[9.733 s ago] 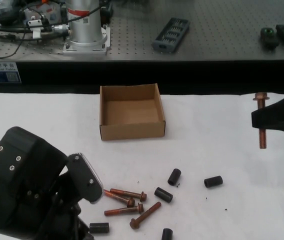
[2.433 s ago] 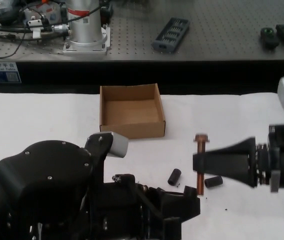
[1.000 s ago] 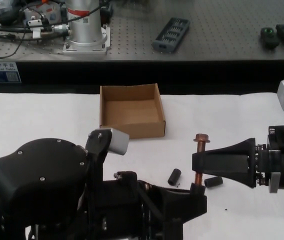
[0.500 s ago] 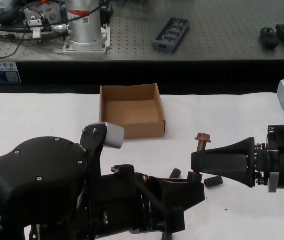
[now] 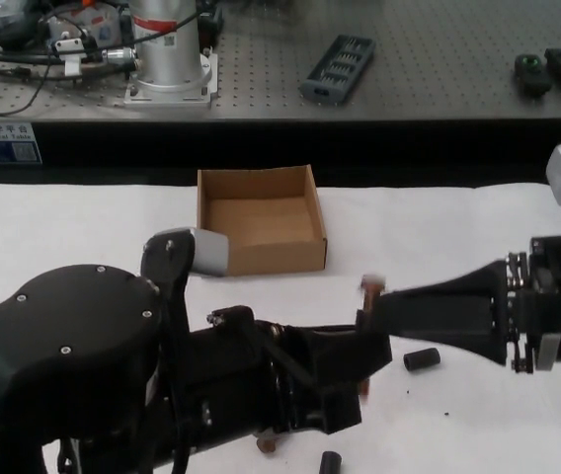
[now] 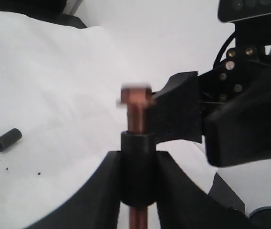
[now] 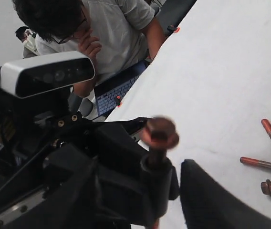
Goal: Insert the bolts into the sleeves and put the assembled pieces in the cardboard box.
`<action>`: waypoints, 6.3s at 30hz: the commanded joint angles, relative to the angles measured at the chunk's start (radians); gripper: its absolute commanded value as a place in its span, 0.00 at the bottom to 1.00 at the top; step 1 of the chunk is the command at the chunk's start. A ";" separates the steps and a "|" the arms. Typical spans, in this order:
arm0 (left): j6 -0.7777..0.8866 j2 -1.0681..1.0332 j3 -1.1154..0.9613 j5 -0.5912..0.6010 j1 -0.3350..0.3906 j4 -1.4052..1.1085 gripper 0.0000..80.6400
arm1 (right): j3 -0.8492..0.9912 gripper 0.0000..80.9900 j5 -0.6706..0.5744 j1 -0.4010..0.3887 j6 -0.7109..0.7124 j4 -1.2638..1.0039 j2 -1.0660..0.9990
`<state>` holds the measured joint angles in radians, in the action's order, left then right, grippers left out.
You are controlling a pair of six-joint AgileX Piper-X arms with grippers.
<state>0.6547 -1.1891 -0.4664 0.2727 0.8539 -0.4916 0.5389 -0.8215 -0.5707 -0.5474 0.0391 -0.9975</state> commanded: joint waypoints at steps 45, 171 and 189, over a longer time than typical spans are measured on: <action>-0.615 -0.689 -0.784 0.127 -0.515 0.589 0.13 | 0.084 0.08 0.109 0.051 0.253 0.548 0.004; -0.076 -0.599 -0.695 -0.015 -0.048 1.248 0.41 | 0.081 0.08 0.482 0.045 0.166 0.625 0.251; 0.005 -0.648 -0.695 -0.102 -0.004 1.240 0.43 | 0.081 0.08 0.467 0.045 0.166 0.630 0.251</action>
<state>0.6399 -1.8144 -1.1584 0.1825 0.8473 0.7499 0.6150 -0.3400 -0.5257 -0.3810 0.6625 -0.7620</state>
